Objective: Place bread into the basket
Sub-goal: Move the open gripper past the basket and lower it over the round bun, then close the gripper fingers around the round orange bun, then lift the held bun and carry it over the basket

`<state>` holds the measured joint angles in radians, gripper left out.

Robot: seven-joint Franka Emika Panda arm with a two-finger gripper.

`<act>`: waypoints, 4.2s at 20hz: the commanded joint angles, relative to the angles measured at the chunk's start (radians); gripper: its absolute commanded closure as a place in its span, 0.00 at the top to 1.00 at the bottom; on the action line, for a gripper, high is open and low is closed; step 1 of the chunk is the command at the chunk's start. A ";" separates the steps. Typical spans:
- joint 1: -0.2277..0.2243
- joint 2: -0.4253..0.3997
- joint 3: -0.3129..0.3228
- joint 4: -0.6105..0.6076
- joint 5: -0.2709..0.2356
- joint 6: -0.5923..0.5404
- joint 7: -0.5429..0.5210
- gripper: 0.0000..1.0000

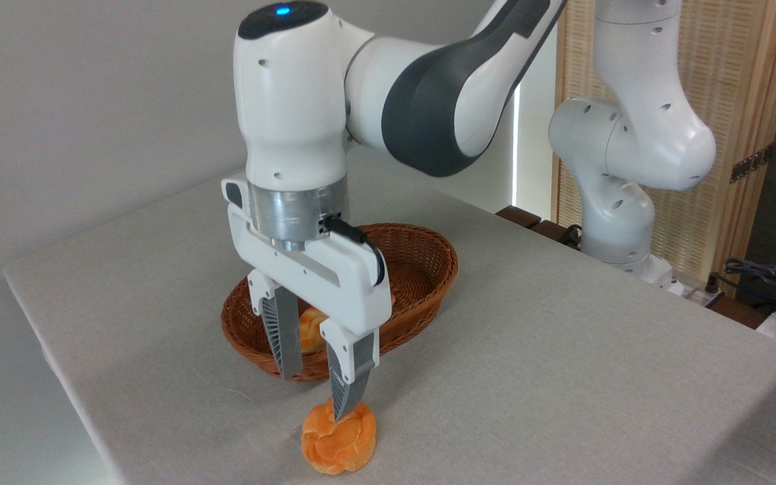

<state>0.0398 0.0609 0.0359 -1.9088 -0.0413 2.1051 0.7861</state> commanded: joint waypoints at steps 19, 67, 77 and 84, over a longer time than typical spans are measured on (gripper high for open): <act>-0.003 0.030 0.004 -0.081 0.049 0.112 0.016 1.00; -0.004 -0.019 0.005 0.031 0.073 -0.048 0.048 0.23; -0.040 -0.292 -0.111 0.018 0.054 -0.551 0.042 0.30; -0.040 -0.291 -0.280 -0.156 0.057 -0.545 0.035 0.53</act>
<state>-0.0027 -0.2288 -0.2218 -1.9889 0.0195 1.5170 0.8163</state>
